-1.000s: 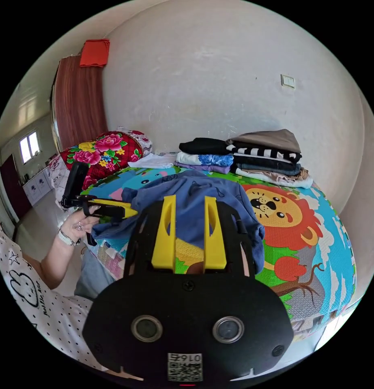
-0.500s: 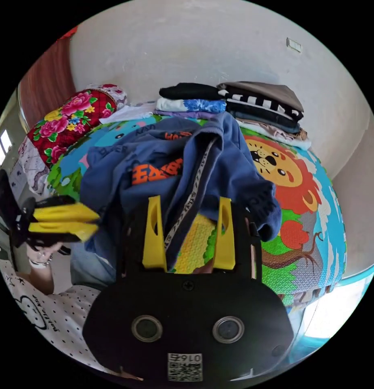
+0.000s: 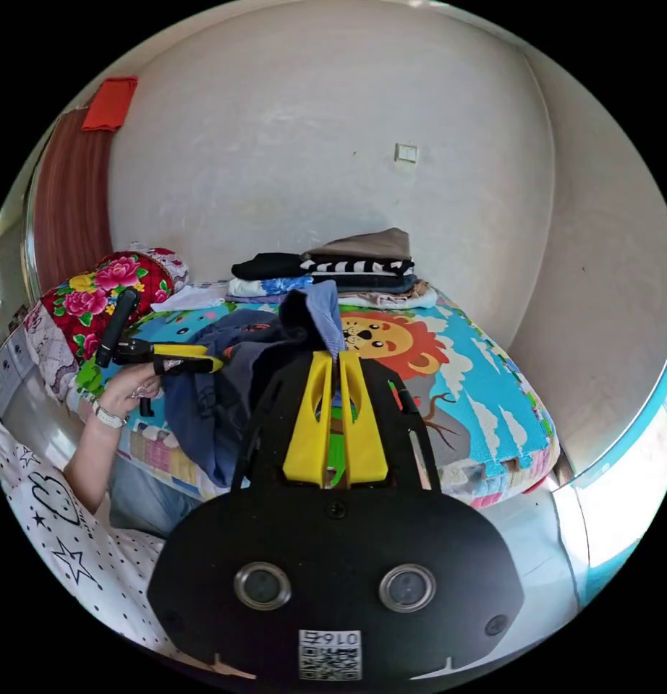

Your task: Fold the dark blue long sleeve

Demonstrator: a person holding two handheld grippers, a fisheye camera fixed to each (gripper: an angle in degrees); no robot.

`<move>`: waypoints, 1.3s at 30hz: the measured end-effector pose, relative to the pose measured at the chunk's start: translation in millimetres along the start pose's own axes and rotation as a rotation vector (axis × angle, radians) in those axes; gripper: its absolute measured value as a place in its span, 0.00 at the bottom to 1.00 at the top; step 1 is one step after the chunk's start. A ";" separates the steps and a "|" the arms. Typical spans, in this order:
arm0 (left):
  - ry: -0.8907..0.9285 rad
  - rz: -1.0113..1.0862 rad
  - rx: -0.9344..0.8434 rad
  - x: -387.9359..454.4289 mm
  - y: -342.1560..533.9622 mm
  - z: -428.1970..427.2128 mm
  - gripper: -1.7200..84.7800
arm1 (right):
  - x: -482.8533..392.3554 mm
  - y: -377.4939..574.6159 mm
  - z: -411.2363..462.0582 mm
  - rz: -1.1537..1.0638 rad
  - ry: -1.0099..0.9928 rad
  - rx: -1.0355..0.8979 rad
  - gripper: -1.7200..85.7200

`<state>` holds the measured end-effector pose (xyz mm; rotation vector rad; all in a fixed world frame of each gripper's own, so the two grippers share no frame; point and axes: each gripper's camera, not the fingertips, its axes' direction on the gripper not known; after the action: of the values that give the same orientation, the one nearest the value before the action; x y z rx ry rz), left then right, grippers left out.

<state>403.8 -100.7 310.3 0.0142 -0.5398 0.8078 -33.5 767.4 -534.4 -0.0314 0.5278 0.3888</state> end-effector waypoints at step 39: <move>-0.382 -0.089 0.545 -85.8 -210.1 -548.8 0.05 | 47.2 -497.5 42.8 -0.430 -0.223 0.453 0.02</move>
<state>749.3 -188.9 -164.6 0.7017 -0.6573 0.8485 208.5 328.6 -555.5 0.3279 0.3652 -0.1521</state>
